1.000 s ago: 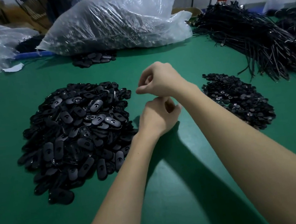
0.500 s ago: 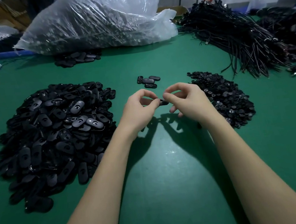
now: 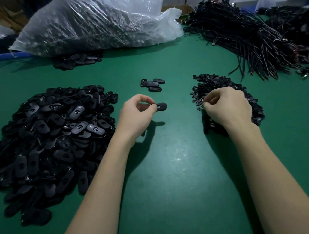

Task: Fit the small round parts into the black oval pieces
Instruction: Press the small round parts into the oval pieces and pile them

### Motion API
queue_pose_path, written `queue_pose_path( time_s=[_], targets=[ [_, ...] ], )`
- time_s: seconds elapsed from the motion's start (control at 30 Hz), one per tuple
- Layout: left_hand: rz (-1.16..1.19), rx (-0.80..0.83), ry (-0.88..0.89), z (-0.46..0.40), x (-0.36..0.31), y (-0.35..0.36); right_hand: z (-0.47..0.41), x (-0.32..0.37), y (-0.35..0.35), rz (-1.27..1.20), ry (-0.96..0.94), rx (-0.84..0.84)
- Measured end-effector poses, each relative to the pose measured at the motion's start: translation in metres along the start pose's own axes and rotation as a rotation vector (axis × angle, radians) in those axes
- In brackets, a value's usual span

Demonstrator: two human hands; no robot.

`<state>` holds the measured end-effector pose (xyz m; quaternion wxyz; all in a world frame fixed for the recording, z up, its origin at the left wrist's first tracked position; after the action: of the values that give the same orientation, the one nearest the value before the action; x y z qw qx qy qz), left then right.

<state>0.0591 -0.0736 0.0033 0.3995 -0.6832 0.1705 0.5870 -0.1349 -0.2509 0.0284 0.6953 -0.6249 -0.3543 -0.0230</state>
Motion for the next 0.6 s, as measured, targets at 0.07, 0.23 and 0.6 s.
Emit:
queue_pose_path(
  time_s=[0.07, 0.23, 0.6],
  targets=[
    [0.036, 0.003, -0.022, 0.000, 0.002, -0.001, 0.001, 0.001, -0.004, -0.020, -0.011, -0.035],
    [0.149, 0.004, -0.059, -0.001, 0.007, 0.000, 0.004, 0.017, 0.006, -0.542, -0.124, 0.145],
    [0.298, 0.065, -0.066, 0.002, 0.005, 0.009, 0.021, 0.056, 0.049, -0.816, -0.193, 0.424]
  ],
)
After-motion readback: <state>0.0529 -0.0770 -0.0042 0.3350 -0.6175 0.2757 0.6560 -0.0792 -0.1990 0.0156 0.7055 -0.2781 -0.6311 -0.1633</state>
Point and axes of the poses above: each hand's wrist, its own z-axis away from the middle knuckle, its own y-axis out of the palm, x = y × z, the point moved 9 cm from there along -z, towards the middle knuckle, and after that the axes turned 8 degrees about x, right-handed, at the moved point
